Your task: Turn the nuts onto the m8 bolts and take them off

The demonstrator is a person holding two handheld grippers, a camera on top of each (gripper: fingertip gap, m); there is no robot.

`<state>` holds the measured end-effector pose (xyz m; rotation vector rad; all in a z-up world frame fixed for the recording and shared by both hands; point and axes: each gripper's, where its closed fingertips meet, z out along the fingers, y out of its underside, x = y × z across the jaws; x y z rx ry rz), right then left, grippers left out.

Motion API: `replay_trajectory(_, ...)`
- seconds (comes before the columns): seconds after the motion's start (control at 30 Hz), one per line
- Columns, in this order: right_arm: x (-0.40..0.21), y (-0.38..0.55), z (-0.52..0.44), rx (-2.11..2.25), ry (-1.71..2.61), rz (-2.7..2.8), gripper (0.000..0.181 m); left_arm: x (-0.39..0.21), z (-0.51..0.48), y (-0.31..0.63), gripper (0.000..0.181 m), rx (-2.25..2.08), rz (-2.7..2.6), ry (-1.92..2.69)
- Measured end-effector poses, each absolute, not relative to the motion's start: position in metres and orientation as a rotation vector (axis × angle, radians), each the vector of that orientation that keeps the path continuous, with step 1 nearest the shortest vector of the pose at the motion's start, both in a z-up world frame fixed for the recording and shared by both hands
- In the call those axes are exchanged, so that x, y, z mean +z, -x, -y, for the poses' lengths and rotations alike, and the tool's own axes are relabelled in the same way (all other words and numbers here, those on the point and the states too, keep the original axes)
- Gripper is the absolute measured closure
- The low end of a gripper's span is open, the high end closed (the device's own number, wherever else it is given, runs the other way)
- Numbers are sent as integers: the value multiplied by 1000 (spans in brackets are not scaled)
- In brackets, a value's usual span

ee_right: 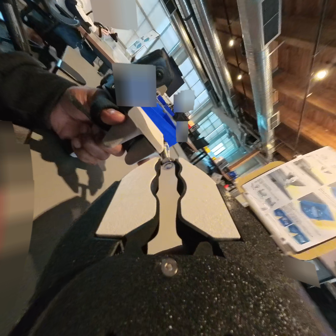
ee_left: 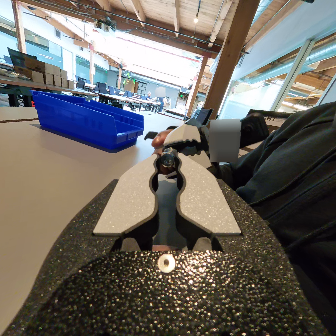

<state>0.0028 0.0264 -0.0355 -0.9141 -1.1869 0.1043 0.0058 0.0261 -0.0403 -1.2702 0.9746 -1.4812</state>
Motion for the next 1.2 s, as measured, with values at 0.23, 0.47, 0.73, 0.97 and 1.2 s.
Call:
replay_trajectory(0.23,-33,-5,-13,1177,1450,996,167,-42,-13,-9,167,-1451,-1065,1224)
replay_trajectory(0.47,-30,-13,-18,955,1252,1057,147,-41,-19,-8,166,-1452,-1022,1243)
replay_trajectory(0.73,-35,-16,-18,199,870,1245,149,-43,-19,-10,166,-1442,-1036,1255)
replay_trajectory(0.97,-40,-10,-13,145,819,1264,169,-45,-19,-13,166,-1426,-1048,1276)
replay_trajectory(1.2,-33,-11,-12,410,943,1200,174,-45,-18,-13,166,-1422,-1055,1268)
